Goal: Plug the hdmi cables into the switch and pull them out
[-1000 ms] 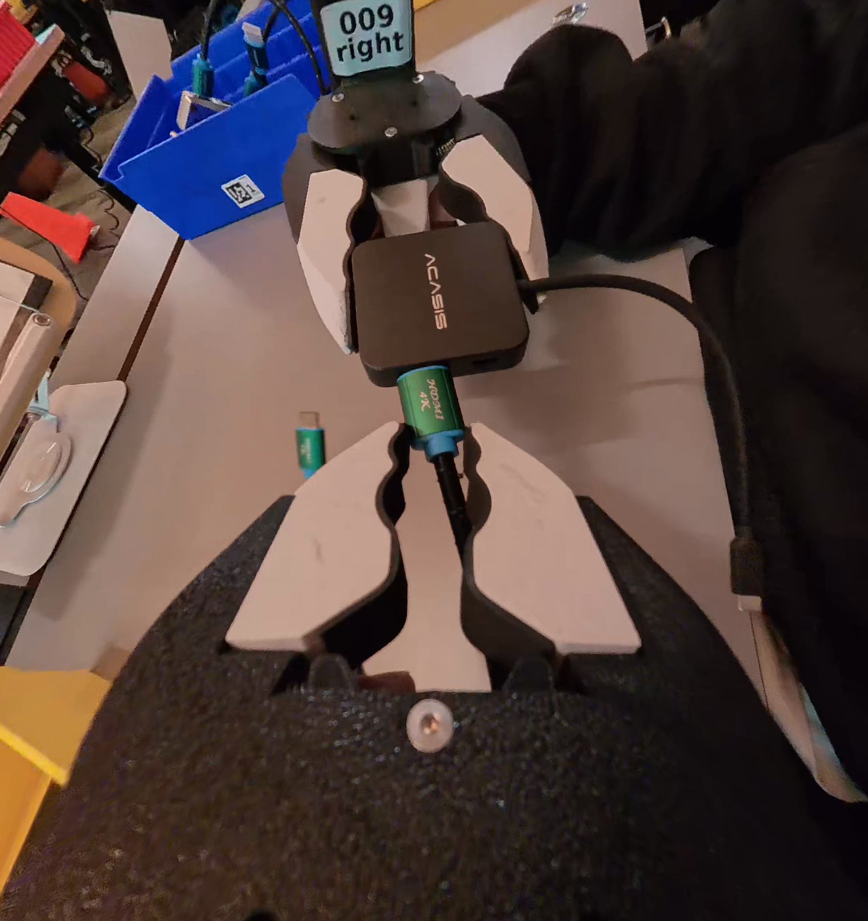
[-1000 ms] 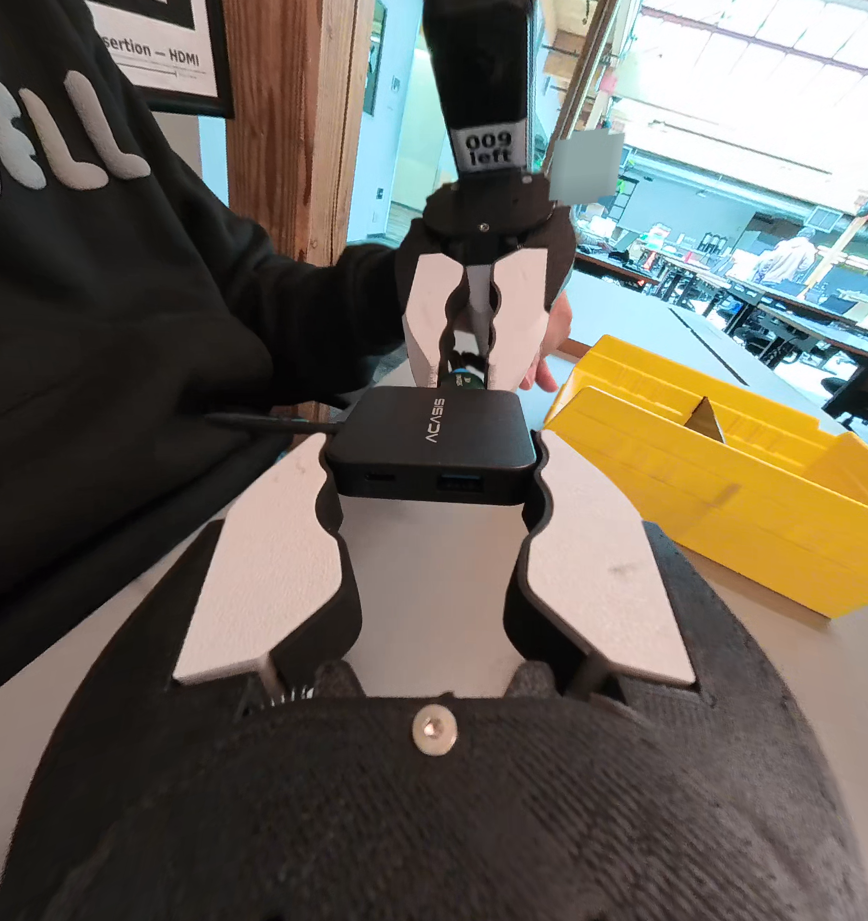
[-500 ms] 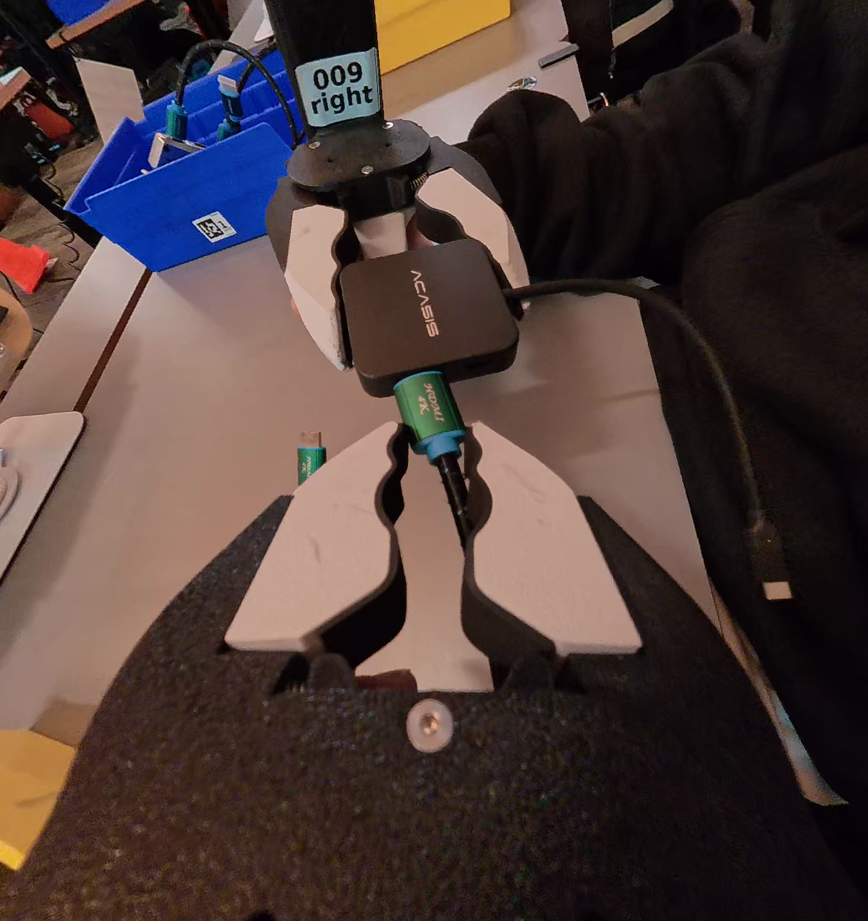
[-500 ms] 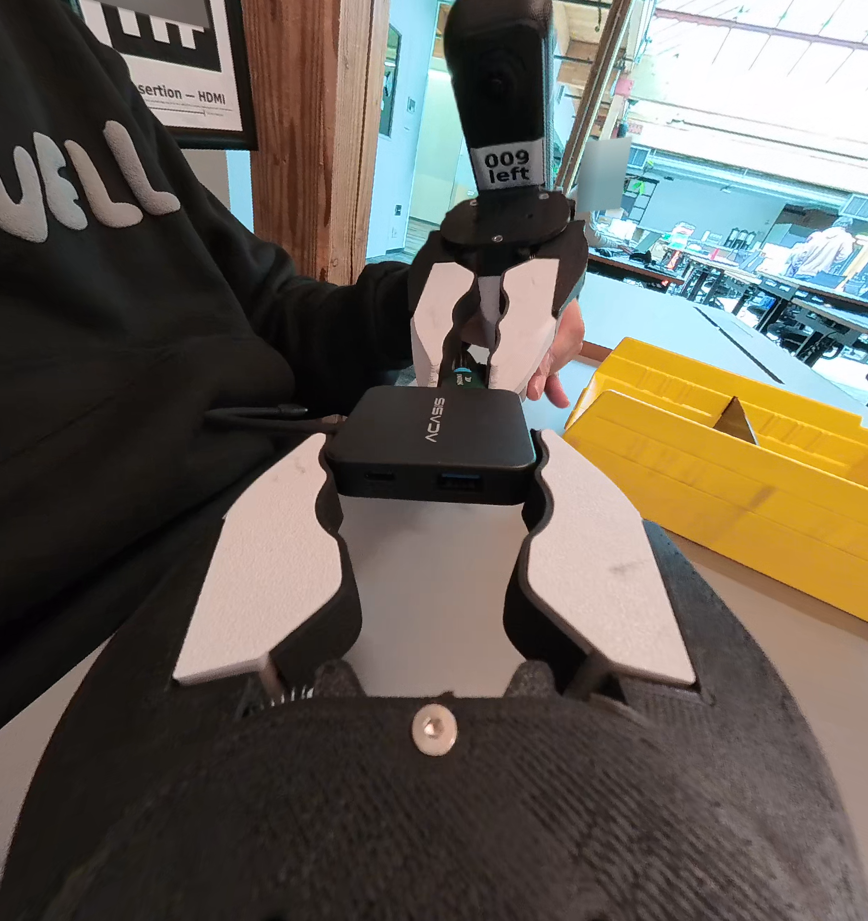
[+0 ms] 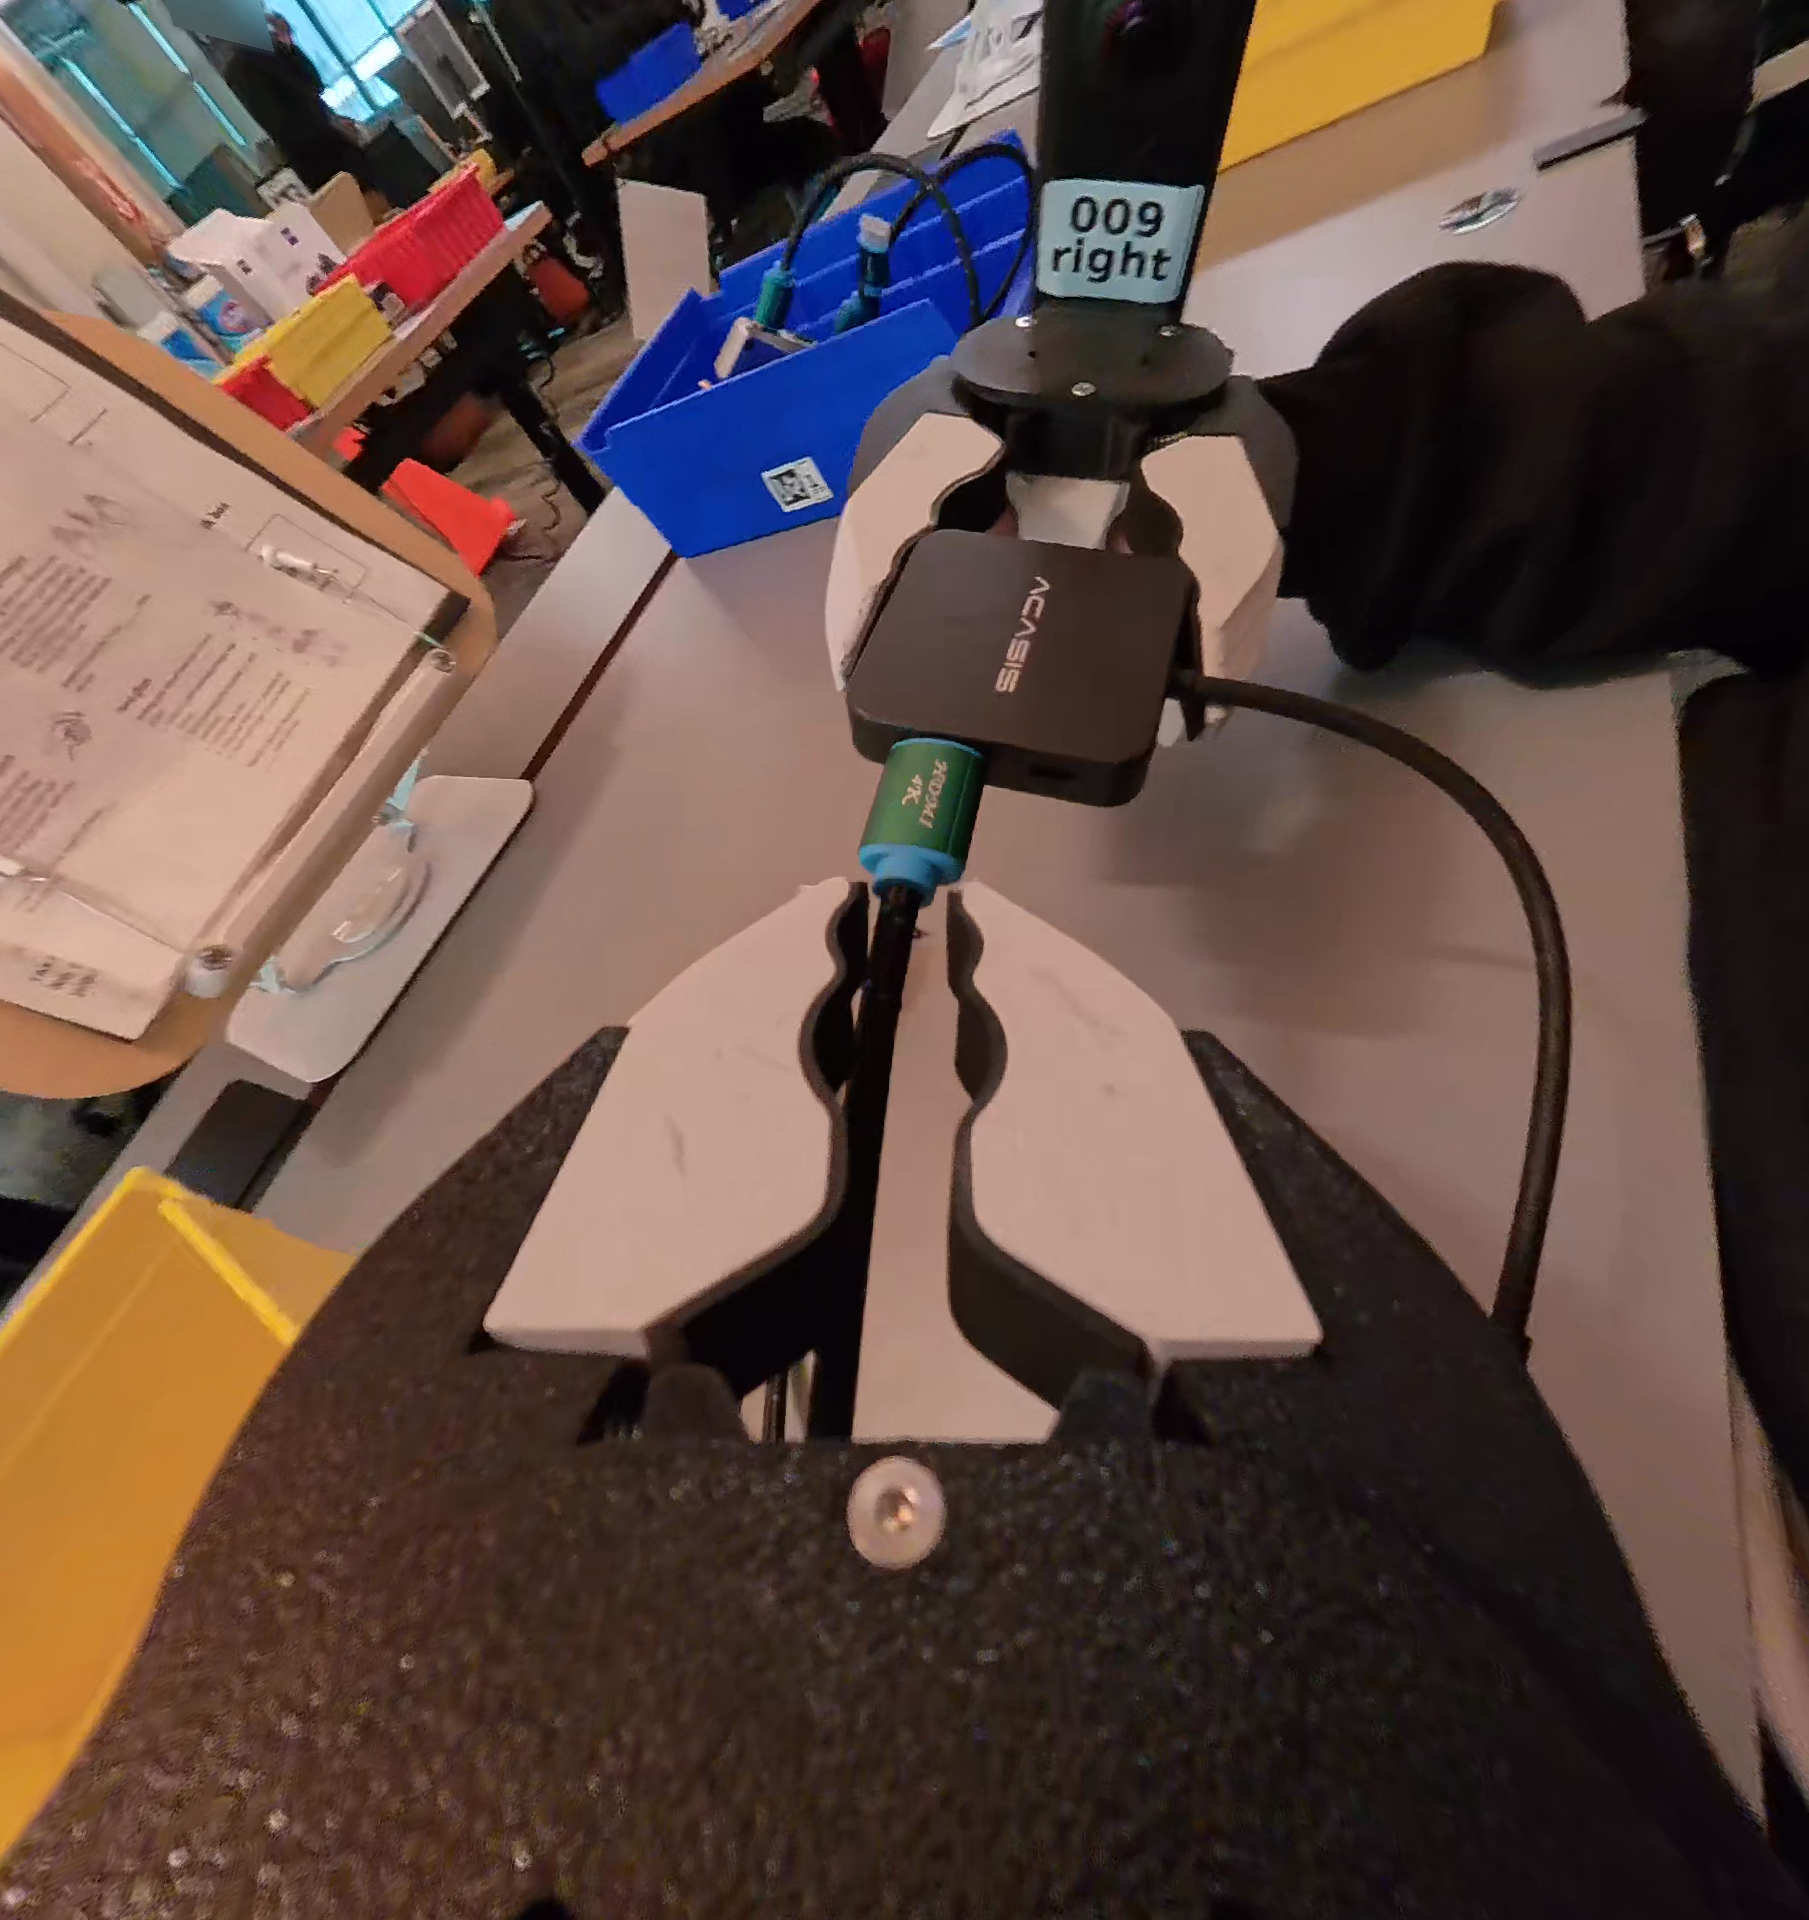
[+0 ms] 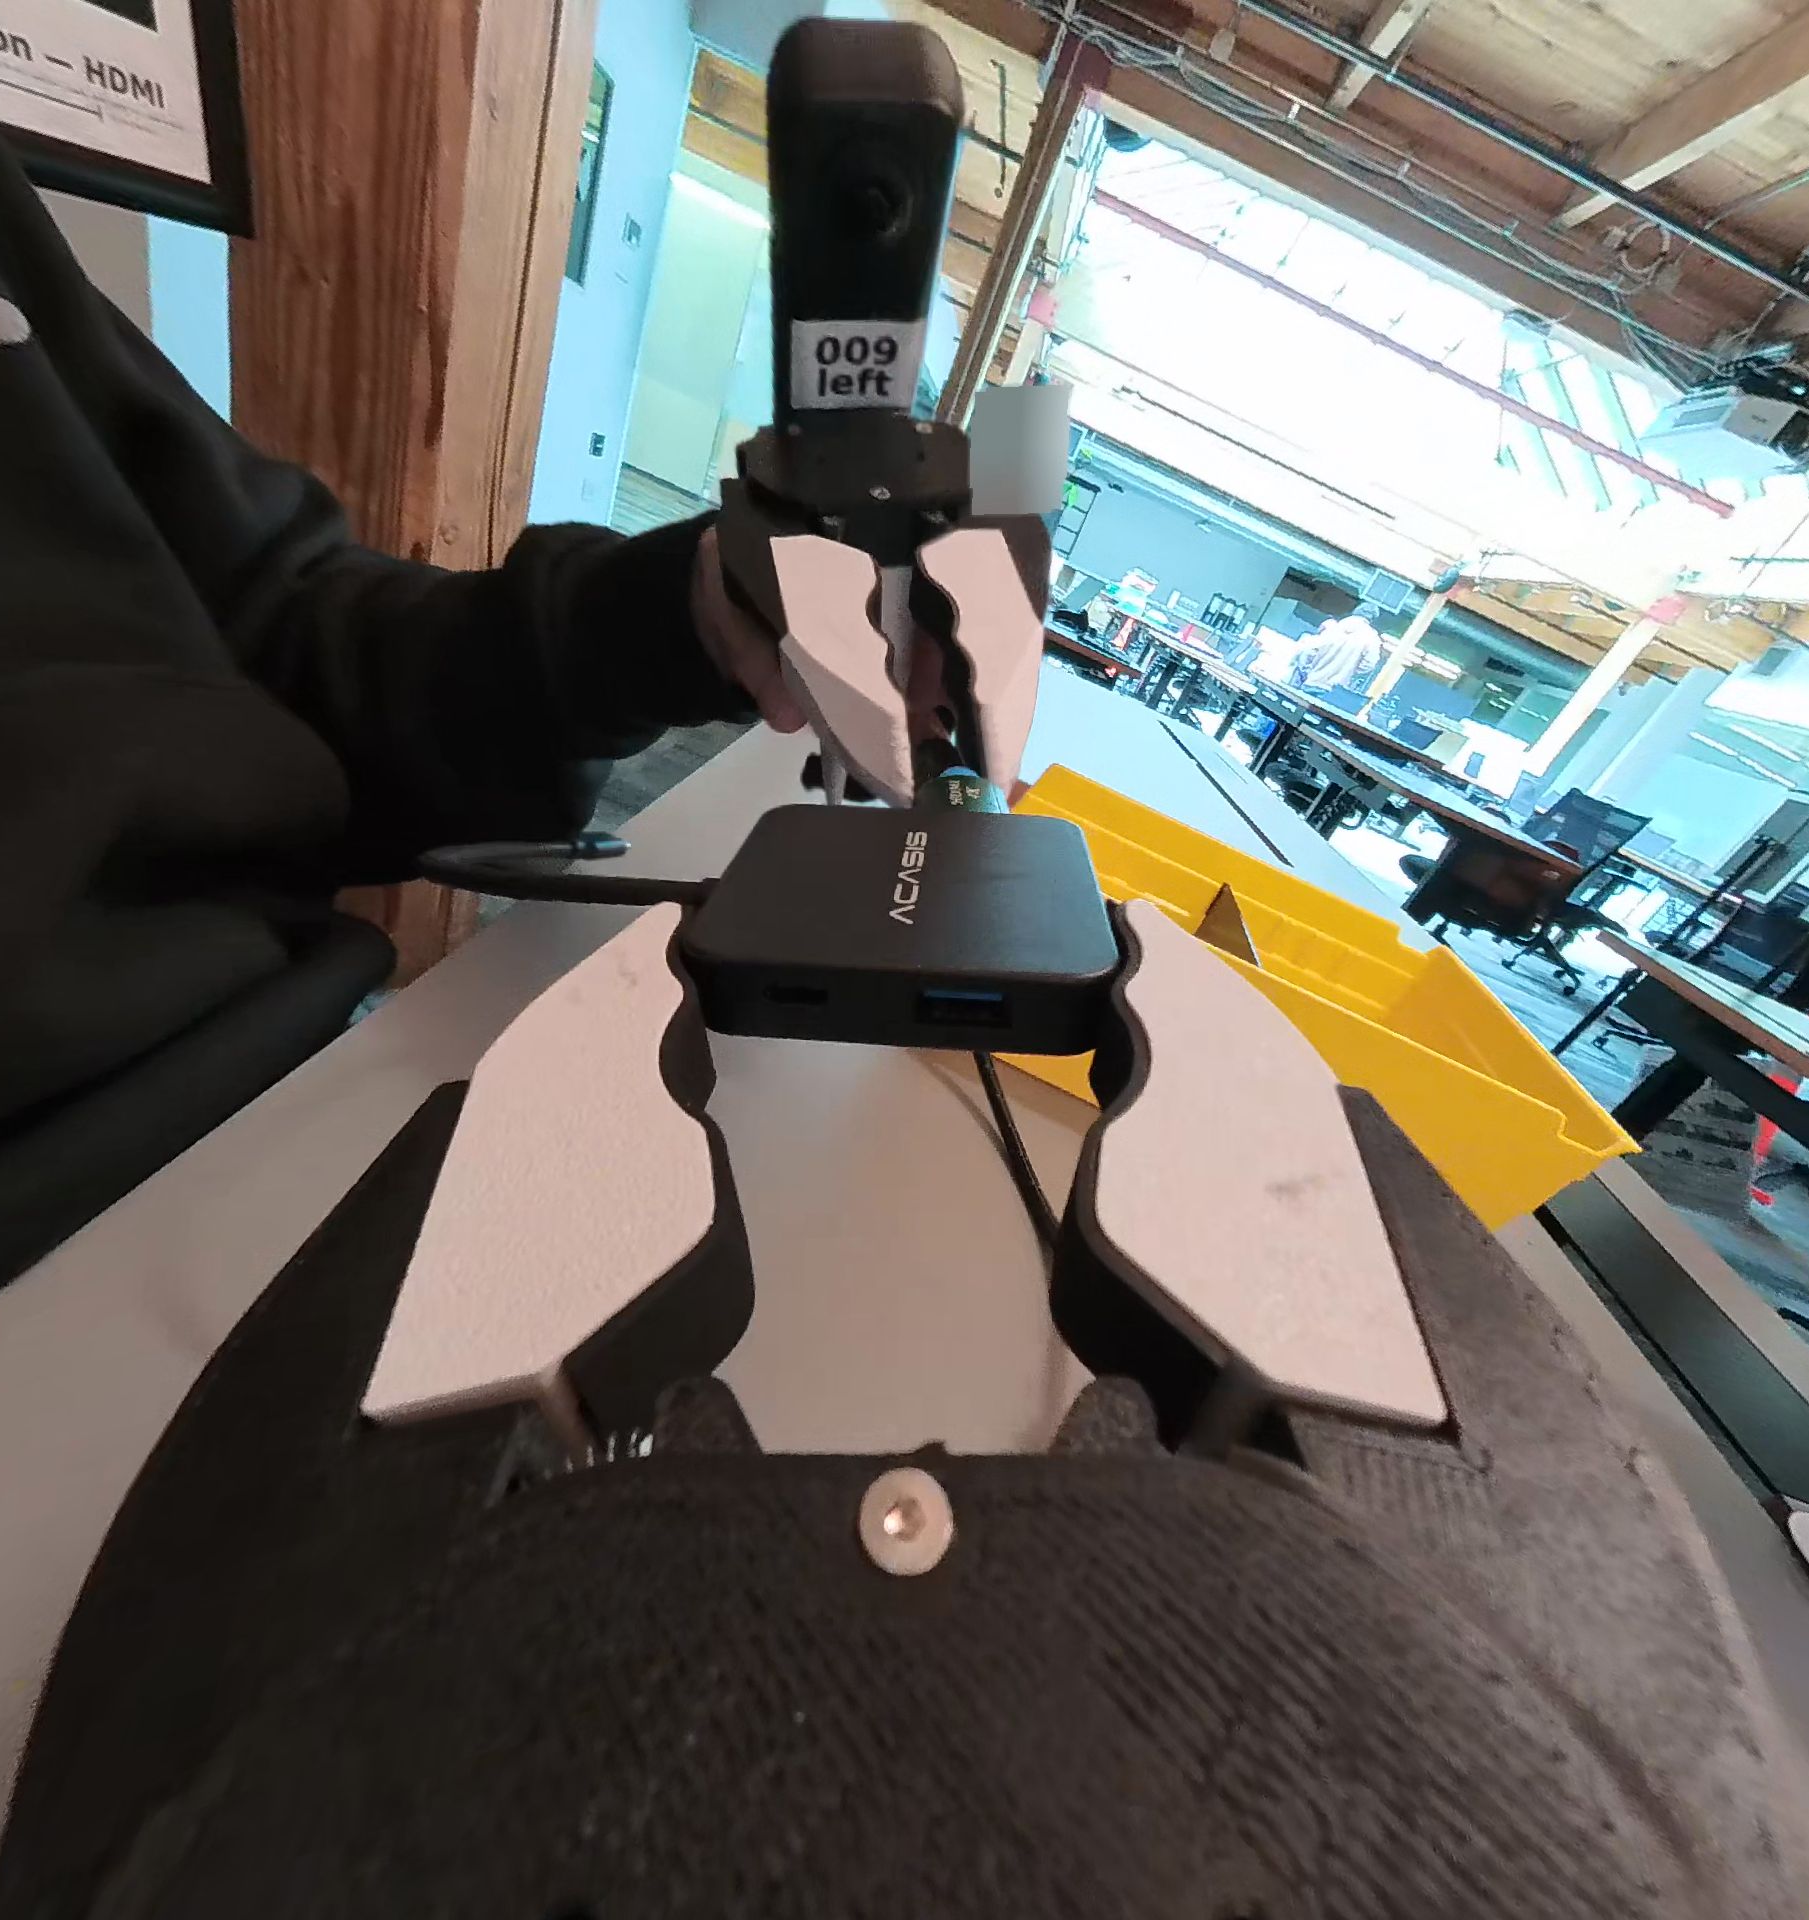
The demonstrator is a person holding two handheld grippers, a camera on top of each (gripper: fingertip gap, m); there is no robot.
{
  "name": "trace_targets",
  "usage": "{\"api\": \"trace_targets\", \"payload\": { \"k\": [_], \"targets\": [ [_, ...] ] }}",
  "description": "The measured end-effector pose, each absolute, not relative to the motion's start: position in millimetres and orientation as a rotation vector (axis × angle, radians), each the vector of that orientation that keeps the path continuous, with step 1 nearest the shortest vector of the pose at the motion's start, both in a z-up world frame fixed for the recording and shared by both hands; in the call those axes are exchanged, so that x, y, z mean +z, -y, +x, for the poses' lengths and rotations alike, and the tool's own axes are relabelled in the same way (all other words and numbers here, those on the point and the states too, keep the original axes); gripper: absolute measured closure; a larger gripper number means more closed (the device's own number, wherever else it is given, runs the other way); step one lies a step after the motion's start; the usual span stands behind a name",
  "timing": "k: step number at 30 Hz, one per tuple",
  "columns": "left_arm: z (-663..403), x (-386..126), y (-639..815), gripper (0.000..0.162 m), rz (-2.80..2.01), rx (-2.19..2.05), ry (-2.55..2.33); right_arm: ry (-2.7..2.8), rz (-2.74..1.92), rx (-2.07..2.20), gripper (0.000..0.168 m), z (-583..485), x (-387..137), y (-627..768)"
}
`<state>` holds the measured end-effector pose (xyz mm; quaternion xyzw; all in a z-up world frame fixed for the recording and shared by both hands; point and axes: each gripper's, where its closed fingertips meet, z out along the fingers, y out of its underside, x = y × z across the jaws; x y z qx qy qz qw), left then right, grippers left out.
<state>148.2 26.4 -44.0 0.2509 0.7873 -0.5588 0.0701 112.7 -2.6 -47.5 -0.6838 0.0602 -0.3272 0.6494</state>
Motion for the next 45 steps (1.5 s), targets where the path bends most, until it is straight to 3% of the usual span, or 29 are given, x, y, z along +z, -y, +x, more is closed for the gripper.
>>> {"api": "trace_targets", "payload": {
  "k": [14, 40, 43, 45],
  "targets": [
    [143.1, -62.2, -29.6, 0.152, 0.845, -1.602, -2.486, -0.157, -1.624, -0.651, 0.095, 107.0, -58.1, -4.0],
    [137.8, -49.0, -30.9, 0.152, 0.859, -1.723, -2.432, -0.118, -1.550, -0.637, 0.095, 102.8, -49.6, -7.4],
    [146.5, -29.9, -25.8, 0.150, 0.791, -1.842, -2.258, -0.127, -1.483, -0.736, 0.095, 108.1, -36.0, -4.4],
    [161.0, 4.7, -25.1, 0.139, 0.595, -1.992, -2.014, -0.163, -1.460, -0.828, 0.095, 114.8, -26.0, 4.2]
  ]
}}
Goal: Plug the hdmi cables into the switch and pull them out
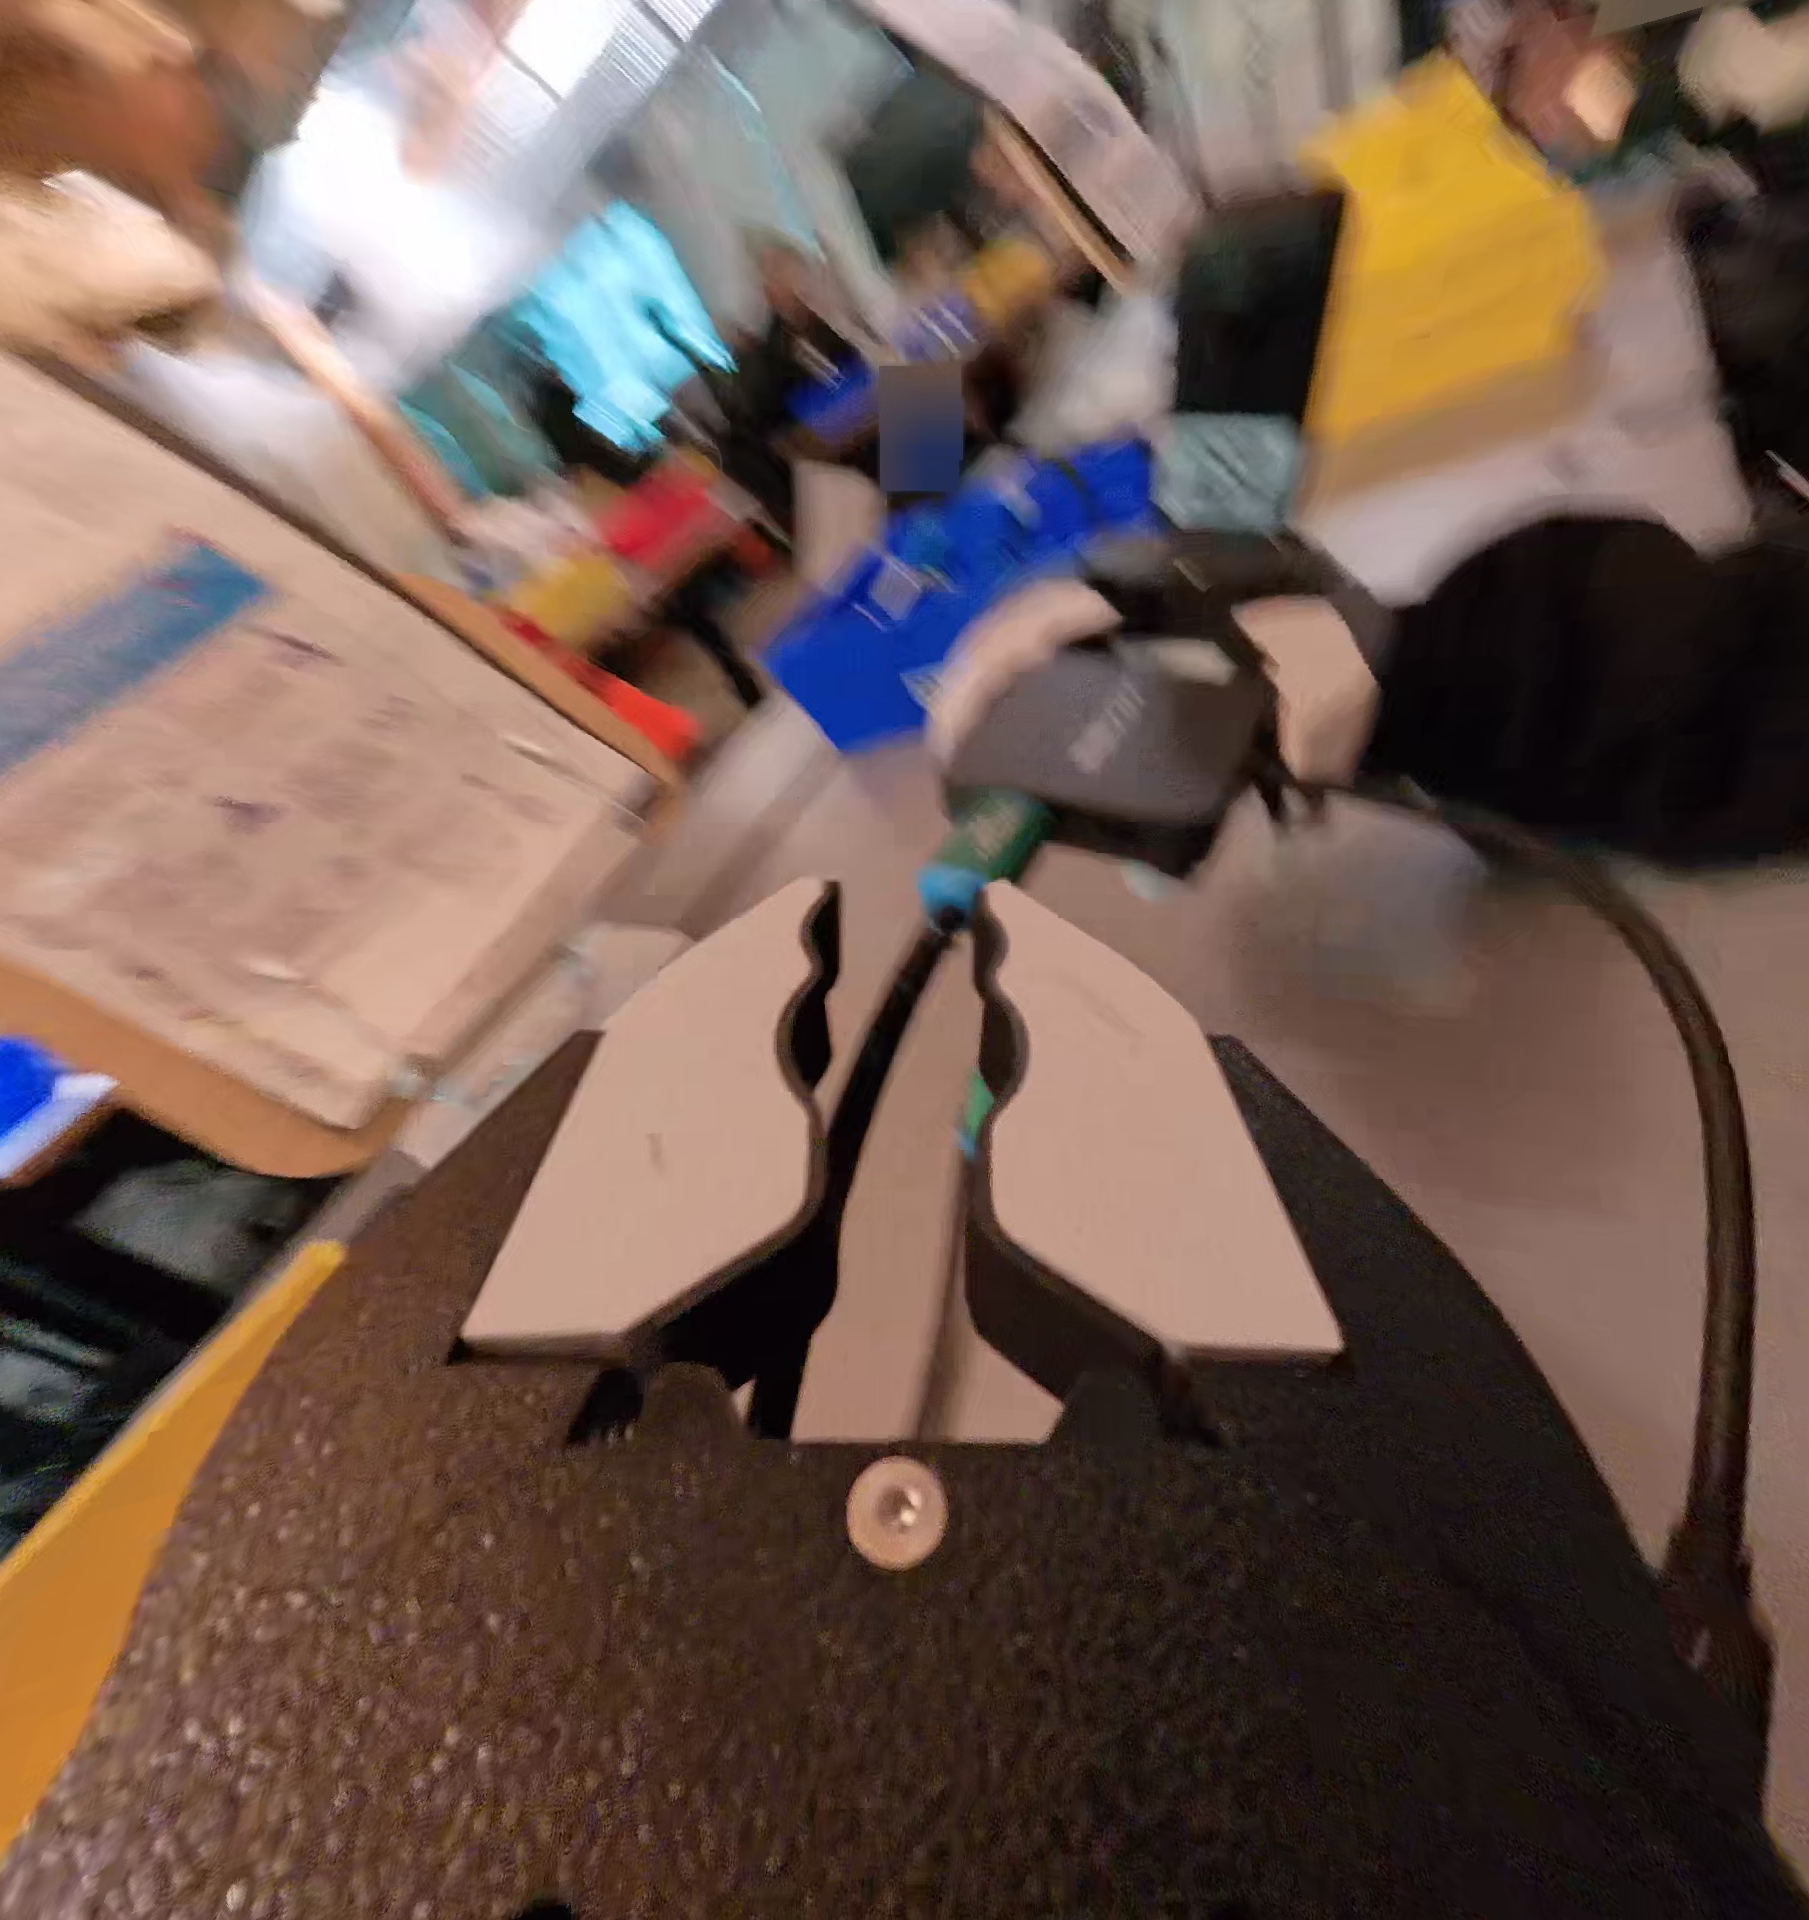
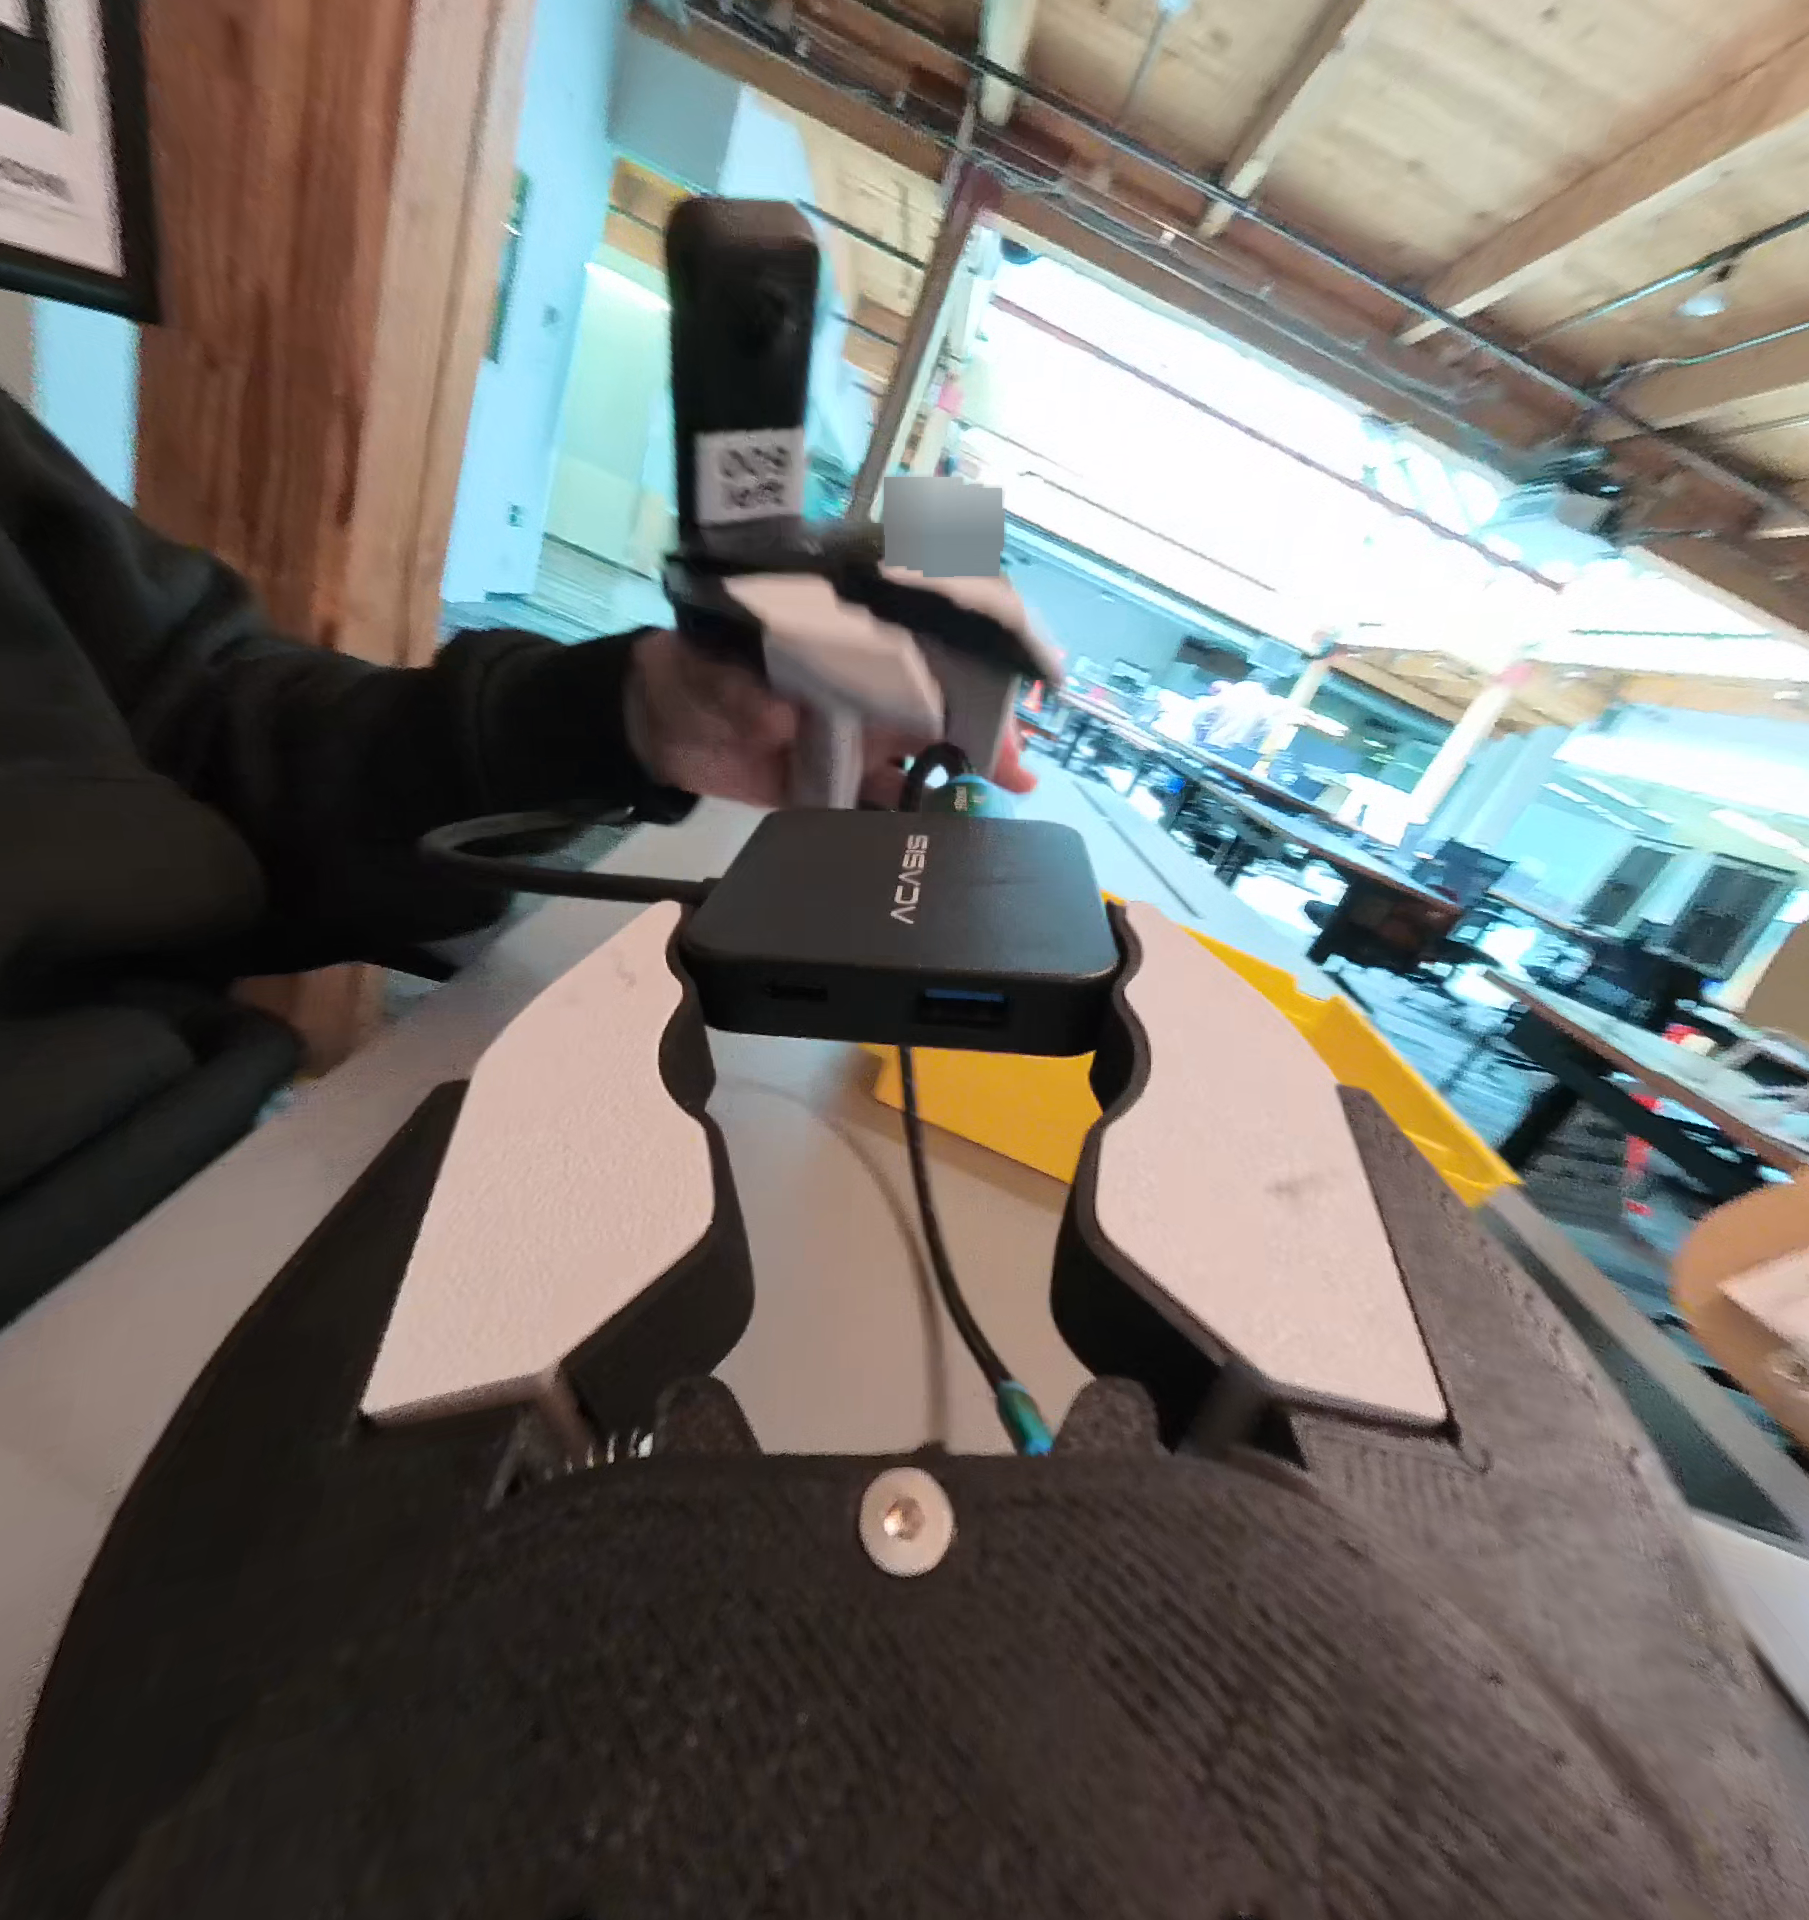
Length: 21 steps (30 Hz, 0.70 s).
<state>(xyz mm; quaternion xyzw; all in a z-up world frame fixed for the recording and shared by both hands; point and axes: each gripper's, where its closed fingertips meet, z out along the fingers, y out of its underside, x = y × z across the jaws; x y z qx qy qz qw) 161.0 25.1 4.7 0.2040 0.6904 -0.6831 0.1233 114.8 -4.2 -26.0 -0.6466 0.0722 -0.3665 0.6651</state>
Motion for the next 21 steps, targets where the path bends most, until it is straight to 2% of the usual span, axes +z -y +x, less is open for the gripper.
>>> {"api": "trace_targets", "payload": {
  "k": [2, 4, 7, 11, 16, 21],
  "targets": [
    [175.3, 55.9, -45.8, 0.125, 0.357, -2.218, -1.685, -0.231, -1.436, -0.957, 0.095, 122.0, -17.0, 26.0],
    [187.2, 88.5, -76.1, 0.128, 0.239, -2.288, -1.427, -0.310, -1.399, -1.103, 0.096, 123.3, -0.9, 56.4],
    [195.1, 87.2, -87.0, 0.147, 0.285, -2.196, -1.425, -0.404, -1.300, -1.433, 0.096, 108.2, 39.8, 110.0],
    [194.5, 55.6, -66.3, 0.145, 0.360, -2.163, -1.655, -0.461, -1.180, -1.997, 0.096, 58.1, 103.9, 189.6],
    [197.0, 12.4, -37.4, 0.139, 0.437, -1.985, -1.835, -0.652, -1.763, -2.467, 0.096, 39.0, 118.8, 320.8],
    [195.0, -18.7, -17.7, 0.135, 0.506, -1.842, -1.920, -0.866, -2.561, -2.438, 0.095, 37.4, 73.7, 453.8]
  ]
}}
